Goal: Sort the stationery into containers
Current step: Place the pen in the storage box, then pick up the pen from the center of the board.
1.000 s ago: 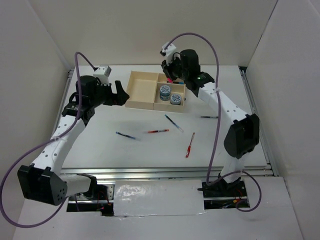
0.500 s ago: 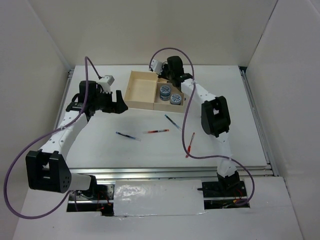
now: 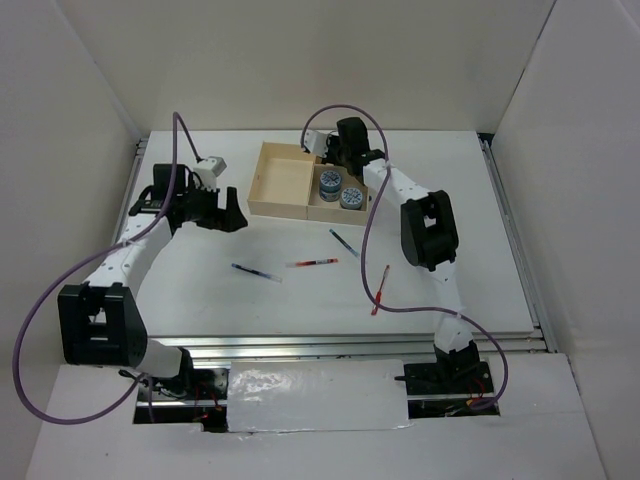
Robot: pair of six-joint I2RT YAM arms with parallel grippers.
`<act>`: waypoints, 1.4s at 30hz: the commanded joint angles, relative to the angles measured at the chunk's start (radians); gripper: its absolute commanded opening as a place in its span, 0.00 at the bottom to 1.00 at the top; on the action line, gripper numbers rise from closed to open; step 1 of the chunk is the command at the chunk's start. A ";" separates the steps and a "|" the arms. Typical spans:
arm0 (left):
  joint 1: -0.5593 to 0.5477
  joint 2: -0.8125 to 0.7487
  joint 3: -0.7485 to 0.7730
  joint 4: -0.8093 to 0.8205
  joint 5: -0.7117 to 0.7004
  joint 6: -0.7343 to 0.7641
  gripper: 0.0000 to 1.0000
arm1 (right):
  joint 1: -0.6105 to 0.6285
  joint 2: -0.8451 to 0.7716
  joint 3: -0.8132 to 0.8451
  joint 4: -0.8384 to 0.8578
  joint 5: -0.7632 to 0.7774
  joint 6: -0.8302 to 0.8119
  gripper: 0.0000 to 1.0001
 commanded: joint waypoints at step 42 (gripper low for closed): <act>-0.296 0.323 0.024 -0.213 -0.013 1.230 0.63 | -0.257 -1.184 -0.758 -0.384 -0.309 0.894 0.45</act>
